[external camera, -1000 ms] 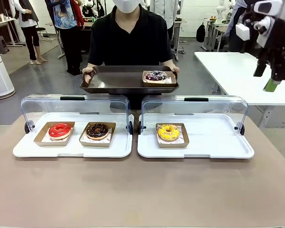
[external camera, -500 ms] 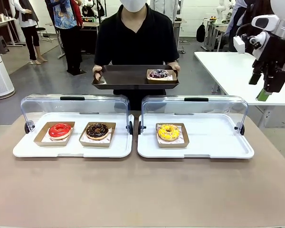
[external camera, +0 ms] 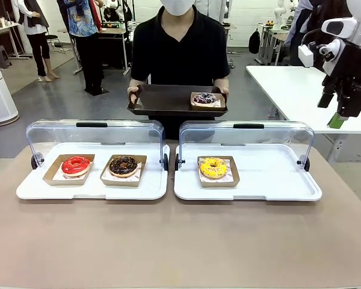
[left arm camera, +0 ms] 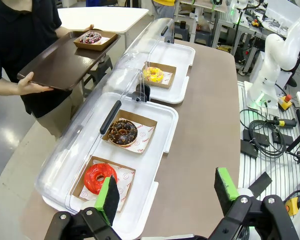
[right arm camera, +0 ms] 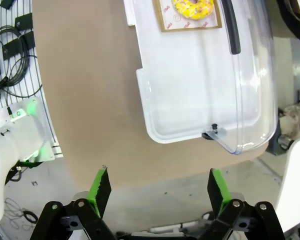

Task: Provide the desired donut to the person.
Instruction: Pick up and lift the Paper togo box containing the Donut pointed at by the person.

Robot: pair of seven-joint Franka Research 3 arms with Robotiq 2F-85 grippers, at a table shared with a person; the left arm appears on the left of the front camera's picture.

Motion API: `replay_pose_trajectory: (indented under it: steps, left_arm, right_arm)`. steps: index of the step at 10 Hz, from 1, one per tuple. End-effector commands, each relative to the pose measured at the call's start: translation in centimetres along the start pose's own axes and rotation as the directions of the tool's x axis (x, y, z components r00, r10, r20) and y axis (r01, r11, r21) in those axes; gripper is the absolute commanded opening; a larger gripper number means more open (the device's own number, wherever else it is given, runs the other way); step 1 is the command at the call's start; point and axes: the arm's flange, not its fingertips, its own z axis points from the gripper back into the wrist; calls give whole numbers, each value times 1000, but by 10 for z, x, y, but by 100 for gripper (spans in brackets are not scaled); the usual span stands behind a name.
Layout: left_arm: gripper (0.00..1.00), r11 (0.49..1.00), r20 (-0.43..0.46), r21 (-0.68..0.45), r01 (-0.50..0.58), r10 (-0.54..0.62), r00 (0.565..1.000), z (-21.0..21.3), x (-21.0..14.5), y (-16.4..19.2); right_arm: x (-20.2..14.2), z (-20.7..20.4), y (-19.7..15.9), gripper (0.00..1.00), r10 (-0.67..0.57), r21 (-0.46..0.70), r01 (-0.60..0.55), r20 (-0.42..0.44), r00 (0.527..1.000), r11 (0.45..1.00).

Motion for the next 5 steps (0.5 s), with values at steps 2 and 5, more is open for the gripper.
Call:
replay_pose_trajectory:
  steps: [2, 5]
  left_arm:
    - [100, 1000, 9, -6, 3, -3, 1000, 2, 1, -1]
    - [100, 1000, 9, -6, 3, -3, 1000, 2, 1, -1]
  right_arm:
    - [0, 1, 1, 100, 1, 11, -1, 13, 1000, 1000]
    - [0, 1, 1, 100, 1, 11, -1, 13, 1000, 1000]
